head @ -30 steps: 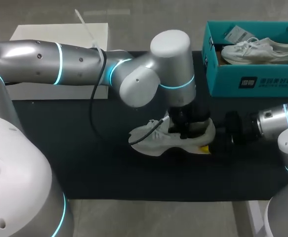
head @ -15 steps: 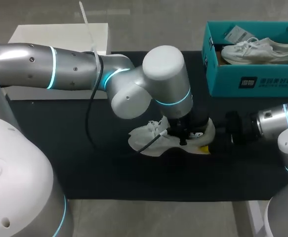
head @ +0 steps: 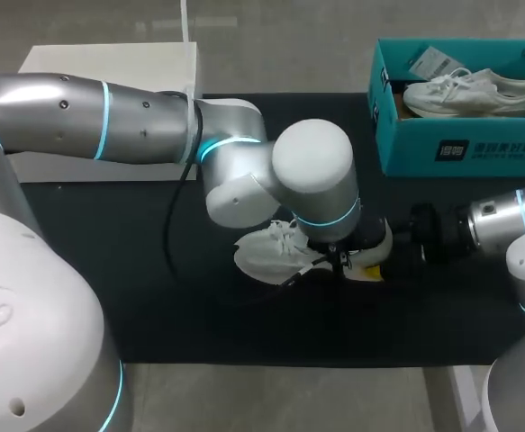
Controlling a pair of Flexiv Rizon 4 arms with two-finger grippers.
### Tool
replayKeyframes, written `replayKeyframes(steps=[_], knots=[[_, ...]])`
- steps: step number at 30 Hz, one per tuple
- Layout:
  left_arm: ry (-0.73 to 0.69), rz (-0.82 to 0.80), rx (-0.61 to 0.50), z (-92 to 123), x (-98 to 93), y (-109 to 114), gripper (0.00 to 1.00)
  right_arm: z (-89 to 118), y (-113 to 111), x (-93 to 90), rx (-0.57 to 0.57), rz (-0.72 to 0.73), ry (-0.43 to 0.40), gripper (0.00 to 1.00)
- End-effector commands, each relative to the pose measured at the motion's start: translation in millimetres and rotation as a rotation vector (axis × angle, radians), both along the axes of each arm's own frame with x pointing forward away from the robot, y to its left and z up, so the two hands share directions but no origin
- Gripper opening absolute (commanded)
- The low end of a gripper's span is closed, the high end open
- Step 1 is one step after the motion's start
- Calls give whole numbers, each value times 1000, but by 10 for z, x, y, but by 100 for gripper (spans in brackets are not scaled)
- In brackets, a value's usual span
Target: Take the shoe out of the shoebox, open the shoe tongue, remove and reinsert the insole, then place the shoe into the shoebox
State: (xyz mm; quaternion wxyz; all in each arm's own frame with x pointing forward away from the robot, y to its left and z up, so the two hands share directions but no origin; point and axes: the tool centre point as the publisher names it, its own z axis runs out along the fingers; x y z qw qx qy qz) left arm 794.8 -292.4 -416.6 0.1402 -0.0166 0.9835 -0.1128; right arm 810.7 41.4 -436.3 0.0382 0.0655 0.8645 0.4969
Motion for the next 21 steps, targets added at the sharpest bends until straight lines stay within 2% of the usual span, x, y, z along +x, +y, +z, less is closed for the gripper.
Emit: replayKeyframes(steps=[1, 7, 14, 21], knots=[[-27, 14, 1, -693, 101, -181, 0, -19, 43, 3, -1, -2, 0, 0], [1, 15, -35, -569, 102, -147, 0, -19, 43, 3, -1, -2, 0, 0], [77, 9, -133, -344, 122, -57, 0, -19, 43, 3, -1, -2, 0, 0], [75, 10, -207, -137, 46, 13, 0, -19, 43, 3, -1, -2, 0, 0]])
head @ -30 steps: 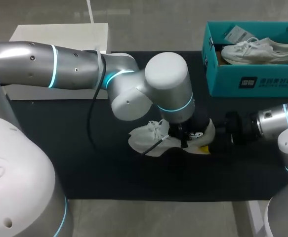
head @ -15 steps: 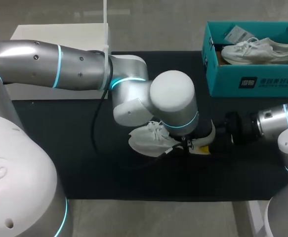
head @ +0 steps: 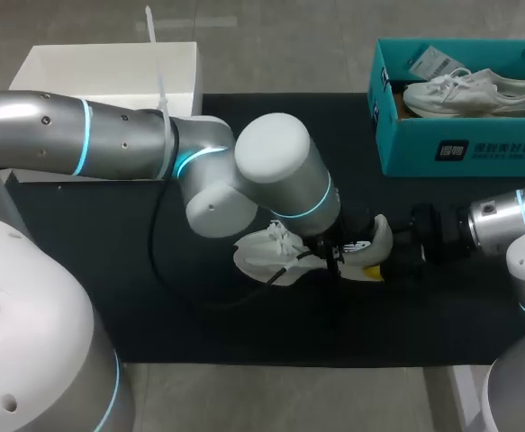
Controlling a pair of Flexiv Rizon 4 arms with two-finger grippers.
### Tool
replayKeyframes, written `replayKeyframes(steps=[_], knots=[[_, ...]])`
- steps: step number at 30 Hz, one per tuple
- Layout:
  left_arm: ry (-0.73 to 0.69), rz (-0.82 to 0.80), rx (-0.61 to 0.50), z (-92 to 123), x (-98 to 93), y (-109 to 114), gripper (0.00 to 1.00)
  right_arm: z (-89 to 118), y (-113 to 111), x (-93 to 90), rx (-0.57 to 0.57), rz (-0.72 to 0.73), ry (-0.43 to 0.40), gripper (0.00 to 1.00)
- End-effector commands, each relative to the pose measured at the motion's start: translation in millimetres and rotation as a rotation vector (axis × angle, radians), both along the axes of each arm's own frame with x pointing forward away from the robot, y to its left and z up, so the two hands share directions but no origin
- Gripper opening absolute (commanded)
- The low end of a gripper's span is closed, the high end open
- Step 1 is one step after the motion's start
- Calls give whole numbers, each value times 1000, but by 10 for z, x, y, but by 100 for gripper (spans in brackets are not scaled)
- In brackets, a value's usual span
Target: Take the shoe out of the shoebox, open the shoe tongue, remove and reinsert the insole, then place the shoe into the shoebox
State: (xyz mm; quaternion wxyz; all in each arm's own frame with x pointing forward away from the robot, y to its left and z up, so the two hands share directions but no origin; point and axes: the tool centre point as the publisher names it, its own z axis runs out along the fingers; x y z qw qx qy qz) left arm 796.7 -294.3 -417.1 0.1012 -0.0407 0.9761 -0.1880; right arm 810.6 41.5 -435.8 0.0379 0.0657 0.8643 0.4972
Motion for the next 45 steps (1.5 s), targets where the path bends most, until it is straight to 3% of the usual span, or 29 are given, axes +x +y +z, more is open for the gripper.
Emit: replayKeyframes(steps=[1, 17, 29, 45], knots=[[-7, -2, -59, -102, 16, 50, 0, -24, 41, 4, -2, -2, 0, 0], [-7, 16, -178, 308, 22, 215, 0, -24, 41, 4, -2, -2, 0, 0], [90, -7, -324, 442, 117, 420, 0, -24, 41, 4, -2, -2, 0, 0], [254, -181, -554, 627, 136, 235, 0, -24, 41, 4, -2, -2, 0, 0]])
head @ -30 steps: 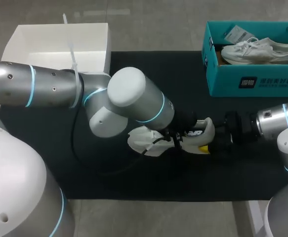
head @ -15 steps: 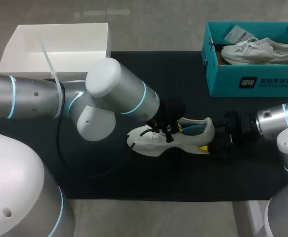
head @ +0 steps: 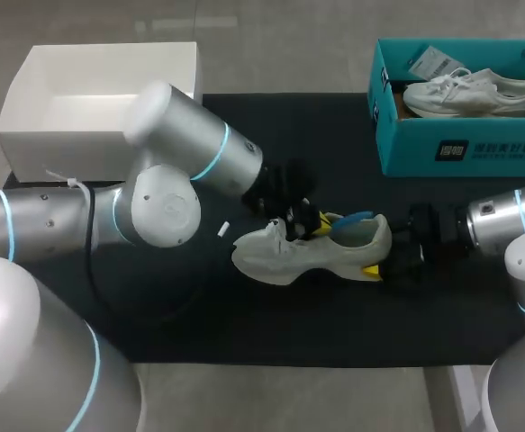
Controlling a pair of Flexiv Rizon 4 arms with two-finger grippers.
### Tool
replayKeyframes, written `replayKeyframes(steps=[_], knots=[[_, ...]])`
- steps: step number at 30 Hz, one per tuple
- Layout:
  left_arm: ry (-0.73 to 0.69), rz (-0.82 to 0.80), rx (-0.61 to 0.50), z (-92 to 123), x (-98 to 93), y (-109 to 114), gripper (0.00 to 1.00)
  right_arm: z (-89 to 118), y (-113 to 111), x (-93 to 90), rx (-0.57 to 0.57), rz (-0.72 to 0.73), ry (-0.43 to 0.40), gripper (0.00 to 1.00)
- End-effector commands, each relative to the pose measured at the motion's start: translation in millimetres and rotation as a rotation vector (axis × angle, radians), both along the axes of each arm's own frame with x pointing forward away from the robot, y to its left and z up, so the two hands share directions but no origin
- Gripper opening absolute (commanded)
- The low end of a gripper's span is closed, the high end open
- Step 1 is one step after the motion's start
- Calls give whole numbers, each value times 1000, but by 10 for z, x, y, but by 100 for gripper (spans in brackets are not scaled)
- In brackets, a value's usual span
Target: Take the shoe out of the shoebox, open the shoe tongue, remove and reinsert the insole, then place the shoe into the shoebox
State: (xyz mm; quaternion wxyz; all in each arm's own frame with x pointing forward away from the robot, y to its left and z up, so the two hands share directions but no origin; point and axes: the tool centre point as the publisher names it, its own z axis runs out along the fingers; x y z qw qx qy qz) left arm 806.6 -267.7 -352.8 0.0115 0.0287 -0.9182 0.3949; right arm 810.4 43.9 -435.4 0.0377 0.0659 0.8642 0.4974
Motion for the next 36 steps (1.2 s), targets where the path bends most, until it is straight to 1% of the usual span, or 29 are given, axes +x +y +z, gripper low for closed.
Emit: replayKeyframes(steps=[1, 11, 16, 20, 24, 29, 36], knots=[[56, -80, -124, 8, 28, -40, 0, -28, 17, 6, -2, -2, -1, 0], [56, -118, -137, 324, -96, -169, 0, -28, 17, 6, -2, -2, -1, 0], [31, -159, -179, 565, -160, -268, 0, -28, 17, 6, -2, -2, -1, 0], [21, -197, -234, 775, -181, -345, 0, -28, 17, 6, -2, -2, -1, 0], [-11, -207, -243, 984, -190, -409, 0, -28, 17, 6, -2, -2, -1, 0], [-8, -240, -279, 1186, -172, -484, 0, -28, 17, 6, -2, -2, -1, 0], [-73, -294, -298, 1606, -221, -609, 0, -28, 17, 6, -2, -2, -1, 0]])
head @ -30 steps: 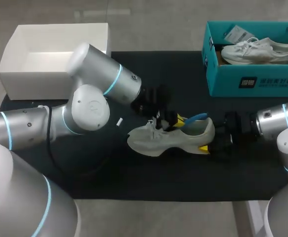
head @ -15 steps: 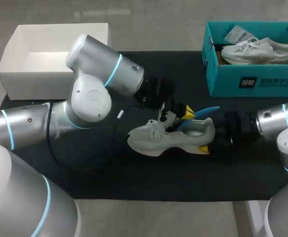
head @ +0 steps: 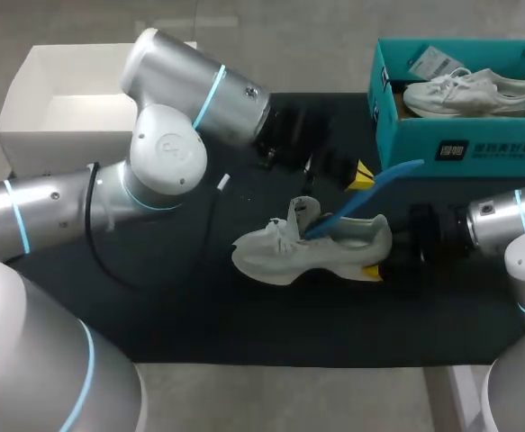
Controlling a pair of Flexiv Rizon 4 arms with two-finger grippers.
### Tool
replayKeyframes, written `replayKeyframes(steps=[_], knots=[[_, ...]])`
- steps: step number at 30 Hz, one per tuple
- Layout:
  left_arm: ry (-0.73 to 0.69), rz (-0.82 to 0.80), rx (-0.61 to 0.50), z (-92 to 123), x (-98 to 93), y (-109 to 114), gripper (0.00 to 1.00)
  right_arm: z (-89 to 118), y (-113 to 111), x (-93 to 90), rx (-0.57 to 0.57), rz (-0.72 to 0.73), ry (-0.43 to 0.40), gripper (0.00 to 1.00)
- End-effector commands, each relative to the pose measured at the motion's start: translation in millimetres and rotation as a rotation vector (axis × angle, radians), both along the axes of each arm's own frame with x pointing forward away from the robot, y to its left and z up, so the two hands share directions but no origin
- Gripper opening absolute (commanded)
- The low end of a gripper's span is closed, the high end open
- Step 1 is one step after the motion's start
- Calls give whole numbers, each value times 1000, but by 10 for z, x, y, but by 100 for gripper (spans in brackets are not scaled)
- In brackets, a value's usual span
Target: Take the shoe out of the shoebox, open the shoe tongue, remove and reinsert the insole, then place the shoe into the shoebox
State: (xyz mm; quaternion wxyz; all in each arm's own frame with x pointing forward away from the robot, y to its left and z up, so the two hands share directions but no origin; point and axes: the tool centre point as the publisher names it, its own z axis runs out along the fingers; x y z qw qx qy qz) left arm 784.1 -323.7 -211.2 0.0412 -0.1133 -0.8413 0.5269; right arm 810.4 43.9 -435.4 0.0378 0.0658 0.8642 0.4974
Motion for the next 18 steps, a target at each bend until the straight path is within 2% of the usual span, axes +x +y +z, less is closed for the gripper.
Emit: replayKeyframes(steps=[1, 3, 18], knots=[[-19, -20, 6, 248, 4, -62, 0, -28, 18, 6, -2, -2, -1, 0], [-35, -25, 9, 347, 0, -91, 0, -28, 18, 6, -2, -2, -1, 0], [-35, -25, 9, 347, 0, -91, 0, -28, 18, 6, -2, -2, -1, 0]])
